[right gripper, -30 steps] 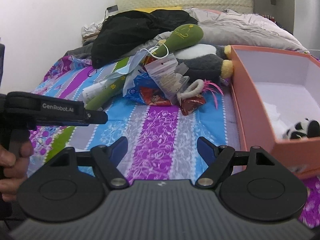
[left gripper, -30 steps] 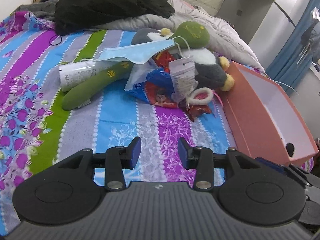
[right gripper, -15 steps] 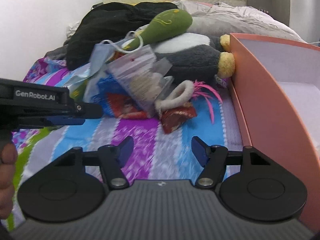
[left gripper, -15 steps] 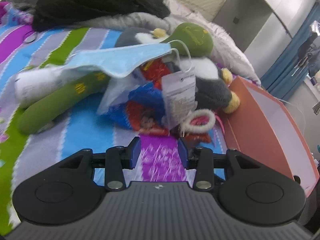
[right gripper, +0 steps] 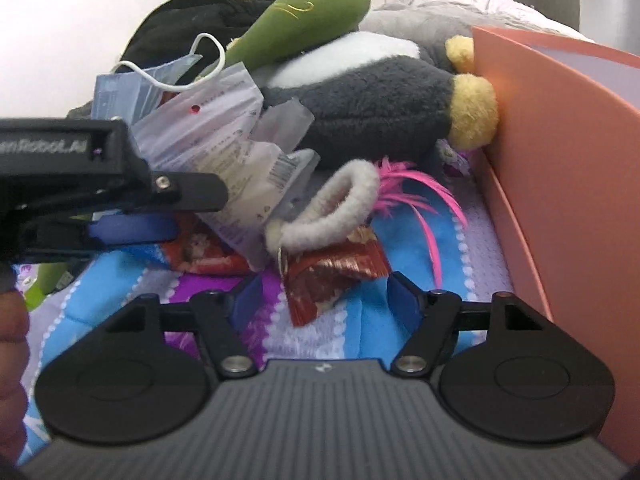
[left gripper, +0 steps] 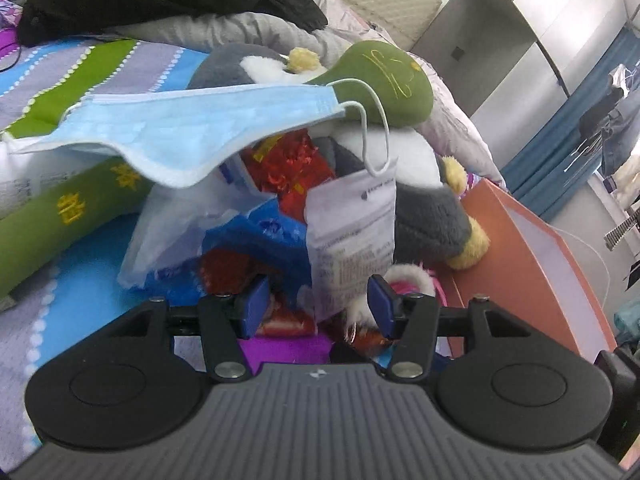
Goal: Organize soft objects
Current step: 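Grasp the white label packet with the left tool while the right tool grasps the red wrapper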
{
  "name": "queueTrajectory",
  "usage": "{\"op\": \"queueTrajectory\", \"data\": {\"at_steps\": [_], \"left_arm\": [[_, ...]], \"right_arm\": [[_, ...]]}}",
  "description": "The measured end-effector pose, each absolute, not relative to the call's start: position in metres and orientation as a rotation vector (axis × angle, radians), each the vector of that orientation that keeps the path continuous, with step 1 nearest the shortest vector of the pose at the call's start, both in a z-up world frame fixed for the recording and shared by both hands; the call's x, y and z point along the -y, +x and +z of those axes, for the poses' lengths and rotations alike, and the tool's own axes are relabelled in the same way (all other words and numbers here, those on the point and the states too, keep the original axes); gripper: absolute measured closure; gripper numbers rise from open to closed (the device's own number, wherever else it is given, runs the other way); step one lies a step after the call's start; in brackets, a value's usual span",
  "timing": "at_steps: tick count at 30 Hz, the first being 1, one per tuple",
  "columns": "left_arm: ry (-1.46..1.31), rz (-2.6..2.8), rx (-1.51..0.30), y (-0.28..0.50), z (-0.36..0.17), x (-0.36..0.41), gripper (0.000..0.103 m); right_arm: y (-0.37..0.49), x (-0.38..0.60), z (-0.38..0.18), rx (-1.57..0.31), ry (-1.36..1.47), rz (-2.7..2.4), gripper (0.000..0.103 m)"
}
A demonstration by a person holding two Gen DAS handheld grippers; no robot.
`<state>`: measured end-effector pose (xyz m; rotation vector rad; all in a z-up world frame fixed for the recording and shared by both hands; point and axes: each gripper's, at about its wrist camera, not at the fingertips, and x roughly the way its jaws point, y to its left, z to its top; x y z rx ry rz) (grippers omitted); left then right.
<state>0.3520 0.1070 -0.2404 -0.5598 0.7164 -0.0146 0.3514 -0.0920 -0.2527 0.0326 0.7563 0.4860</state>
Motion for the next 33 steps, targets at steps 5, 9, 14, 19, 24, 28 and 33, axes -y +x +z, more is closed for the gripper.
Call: {"op": "queueTrajectory", "data": {"at_steps": [5, 9, 14, 19, 24, 28, 33], "left_arm": [[-0.589, -0.037, -0.717, 0.367, -0.247, -0.105, 0.045], [-0.594, -0.059, -0.71, 0.372, -0.245, -0.103, 0.066], [-0.556, -0.064, -0.718, 0.37, -0.239, -0.097, 0.088], [-0.528, -0.053, -0.715, 0.356, -0.229, -0.09, 0.091], [-0.523, -0.033, -0.723, 0.334, -0.22, -0.087, 0.091], [-0.527, -0.017, -0.737, 0.315, -0.215, -0.088, 0.092], [-0.524, 0.001, -0.765, 0.289, -0.209, -0.085, 0.092]], "right_arm": [[0.357, 0.092, -0.253, -0.753, 0.038, 0.489, 0.049], [0.353, 0.097, -0.247, -0.758, 0.062, 0.505, 0.058], [0.348, 0.101, -0.237, -0.754, 0.079, 0.52, 0.066], [0.338, 0.106, -0.228, -0.761, 0.088, 0.518, 0.076], [0.329, 0.115, -0.224, -0.779, 0.123, 0.518, 0.079], [0.316, 0.121, -0.219, -0.781, 0.129, 0.519, 0.079], [0.298, 0.126, -0.212, -0.788, 0.113, 0.528, 0.079]]}}
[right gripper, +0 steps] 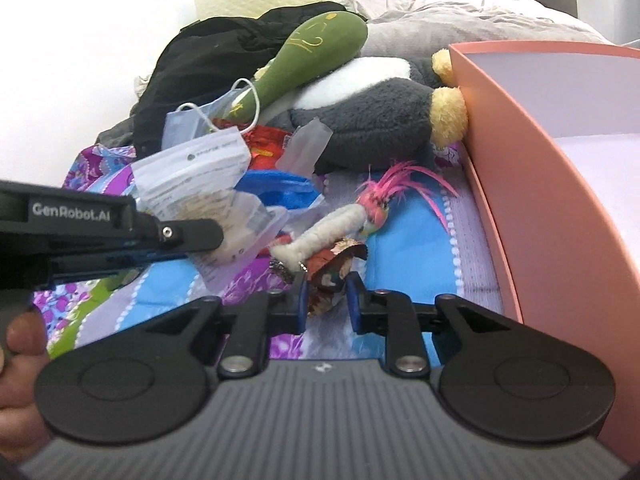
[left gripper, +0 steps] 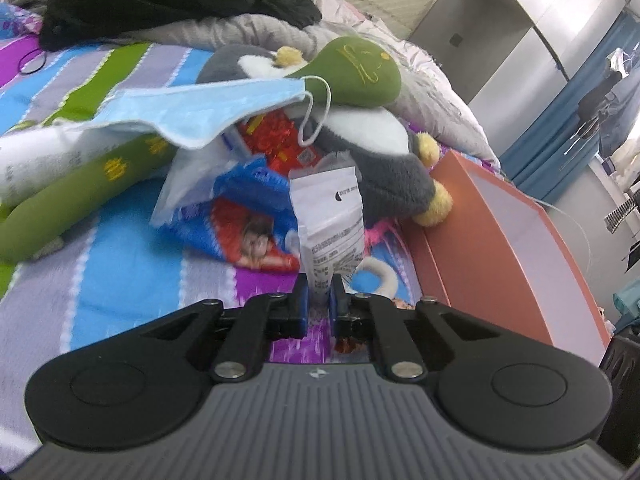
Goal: Organize soft objects
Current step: 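Grasp the white label packet with the left tool while the right tool grasps the red wrapper, then lift and carry the packet and wrapper with both tools over the box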
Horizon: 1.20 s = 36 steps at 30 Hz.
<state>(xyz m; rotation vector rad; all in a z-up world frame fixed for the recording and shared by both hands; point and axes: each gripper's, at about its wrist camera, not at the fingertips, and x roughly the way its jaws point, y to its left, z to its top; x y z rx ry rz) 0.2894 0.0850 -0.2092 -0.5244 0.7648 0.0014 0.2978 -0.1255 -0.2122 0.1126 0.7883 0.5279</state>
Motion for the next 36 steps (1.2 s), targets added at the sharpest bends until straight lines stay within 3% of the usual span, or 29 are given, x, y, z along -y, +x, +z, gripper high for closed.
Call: {"op": "queueTrajectory", "data": {"at_steps": [6, 19, 21, 24, 29, 31, 36], "left_arm": [[-0.495, -0.012, -0.817, 0.257, -0.204, -0.075, 0.092], [-0.467, -0.001, -0.915, 0.204, -0.201, -0.061, 0.092], [-0.46, 0.009, -0.921, 0.199, -0.198, -0.061, 0.092], [-0.445, 0.022, -0.929, 0.196, -0.194, -0.06, 0.092], [-0.434, 0.032, -0.935, 0.196, -0.189, -0.058, 0.092], [-0.432, 0.035, -0.936, 0.197, -0.188, -0.056, 0.092], [-0.421, 0.031, -0.922, 0.197, -0.181, -0.051, 0.092]], "right_arm": [[0.259, 0.133, -0.203, -0.801, 0.01, 0.527, 0.079], [0.215, 0.152, -0.217, -0.871, 0.087, 0.504, 0.078], [0.22, 0.151, -0.22, -0.855, 0.096, 0.481, 0.074], [0.229, 0.151, -0.228, -0.829, 0.111, 0.45, 0.055], [0.24, 0.151, -0.238, -0.825, 0.151, 0.47, 0.058], [0.241, 0.15, -0.237, -0.82, 0.146, 0.476, 0.068], [0.234, 0.155, -0.227, -0.805, 0.131, 0.481, 0.073]]}}
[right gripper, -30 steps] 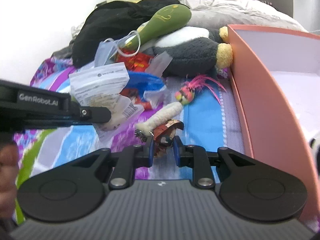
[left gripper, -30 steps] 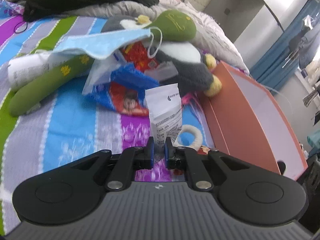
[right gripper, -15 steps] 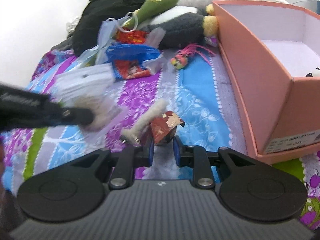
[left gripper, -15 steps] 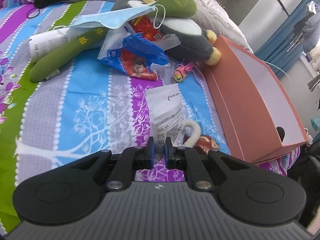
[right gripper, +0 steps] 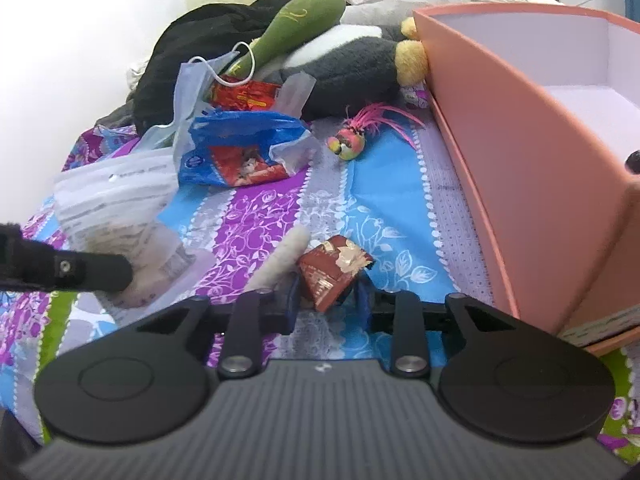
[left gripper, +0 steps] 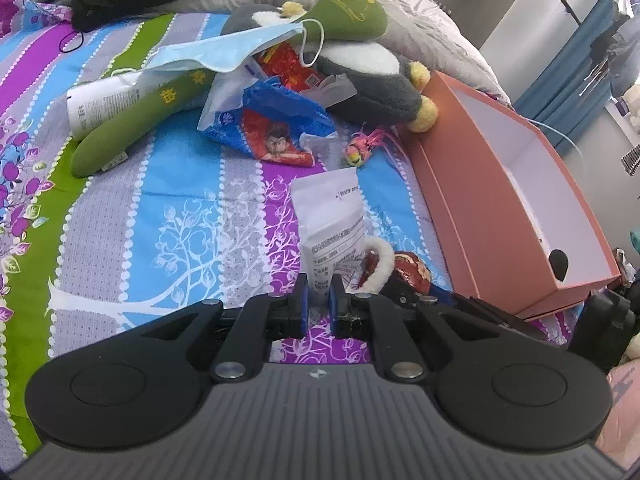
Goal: Organize soft objects
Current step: 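Lift and carry the packet and wrapper with both tools over the box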
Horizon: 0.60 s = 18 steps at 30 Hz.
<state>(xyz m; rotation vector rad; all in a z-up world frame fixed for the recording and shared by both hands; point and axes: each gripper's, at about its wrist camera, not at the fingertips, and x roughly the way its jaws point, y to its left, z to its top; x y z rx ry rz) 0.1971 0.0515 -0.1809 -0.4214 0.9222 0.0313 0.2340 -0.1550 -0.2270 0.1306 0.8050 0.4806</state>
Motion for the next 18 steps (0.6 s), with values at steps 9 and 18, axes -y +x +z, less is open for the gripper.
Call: {"op": "queueTrajectory", "data": {"at_steps": [9, 18], "left_arm": [[-0.421, 0.026, -0.895, 0.188, -0.171, -0.047, 0.092], [-0.418, 0.027, -0.881, 0.169, -0.17, -0.045, 0.092]], "right_arm": [[0.215, 0.161, -0.198, -0.745, 0.022, 0.467, 0.075], [0.196, 0.161, -0.187, -0.758, -0.015, 0.477, 0.075]]}}
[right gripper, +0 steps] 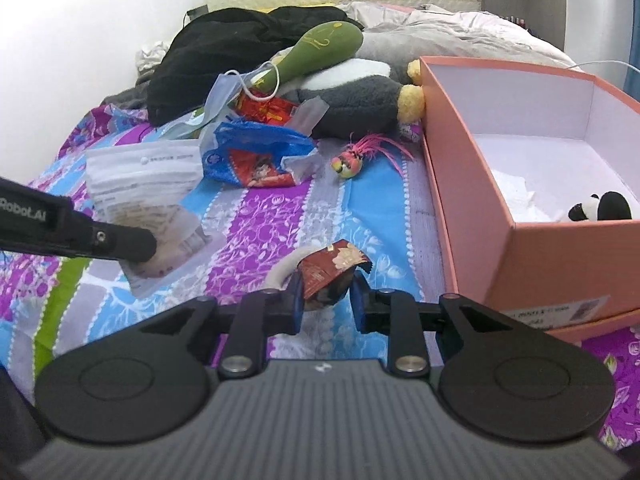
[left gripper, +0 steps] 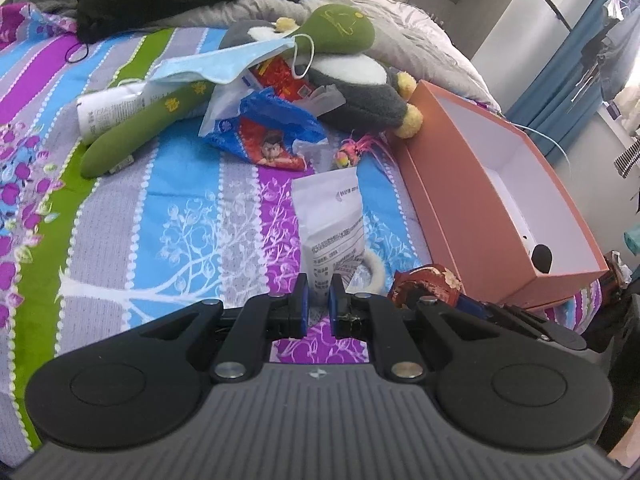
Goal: Organize soft objects
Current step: 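Lift and carry the packet and wrapper with both tools over the box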
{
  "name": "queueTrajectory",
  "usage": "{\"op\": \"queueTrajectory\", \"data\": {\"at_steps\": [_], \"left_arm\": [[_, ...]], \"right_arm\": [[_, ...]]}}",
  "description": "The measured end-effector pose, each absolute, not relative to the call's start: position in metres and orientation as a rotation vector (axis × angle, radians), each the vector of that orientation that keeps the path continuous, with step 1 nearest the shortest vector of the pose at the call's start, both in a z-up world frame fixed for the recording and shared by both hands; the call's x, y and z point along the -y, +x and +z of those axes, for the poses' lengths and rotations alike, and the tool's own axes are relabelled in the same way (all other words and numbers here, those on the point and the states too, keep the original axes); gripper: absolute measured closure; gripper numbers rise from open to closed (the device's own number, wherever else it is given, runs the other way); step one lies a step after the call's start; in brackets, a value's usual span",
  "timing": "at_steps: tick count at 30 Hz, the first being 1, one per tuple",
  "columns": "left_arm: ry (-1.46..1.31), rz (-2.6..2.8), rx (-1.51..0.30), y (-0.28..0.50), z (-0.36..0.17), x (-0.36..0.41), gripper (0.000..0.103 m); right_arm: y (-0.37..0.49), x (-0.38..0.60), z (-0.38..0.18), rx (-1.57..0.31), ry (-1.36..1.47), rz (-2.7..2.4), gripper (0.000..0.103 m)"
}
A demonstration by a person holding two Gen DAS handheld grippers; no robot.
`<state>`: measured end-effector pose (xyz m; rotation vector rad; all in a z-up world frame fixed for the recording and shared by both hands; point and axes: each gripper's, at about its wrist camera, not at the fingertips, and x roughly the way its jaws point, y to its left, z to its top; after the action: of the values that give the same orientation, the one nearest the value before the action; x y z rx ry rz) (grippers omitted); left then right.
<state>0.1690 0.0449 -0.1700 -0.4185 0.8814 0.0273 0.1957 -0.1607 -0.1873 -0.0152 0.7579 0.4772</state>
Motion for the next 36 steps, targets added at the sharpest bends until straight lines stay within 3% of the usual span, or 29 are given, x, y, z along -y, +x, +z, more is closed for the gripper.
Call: {"op": "queueTrajectory", "data": {"at_steps": [10, 26, 36], "left_arm": [[-0.424, 0.004, -0.873, 0.168, -0.156, -0.039, 0.091], [-0.335, -0.119, -0.747, 0.213, -0.064, 0.012, 0.091], [-0.28, -0.196, -0.677, 0.257, -0.017, 0.062, 0.091]], "right_arm": [[0.187, 0.162, -0.152, -0.723, -0.04, 0.494, 0.075], [0.202, 0.205, -0.052, -0.515, -0.012, 0.454, 0.075], [0.23, 0.255, -0.017, -0.438, 0.009, 0.34, 0.075]]}}
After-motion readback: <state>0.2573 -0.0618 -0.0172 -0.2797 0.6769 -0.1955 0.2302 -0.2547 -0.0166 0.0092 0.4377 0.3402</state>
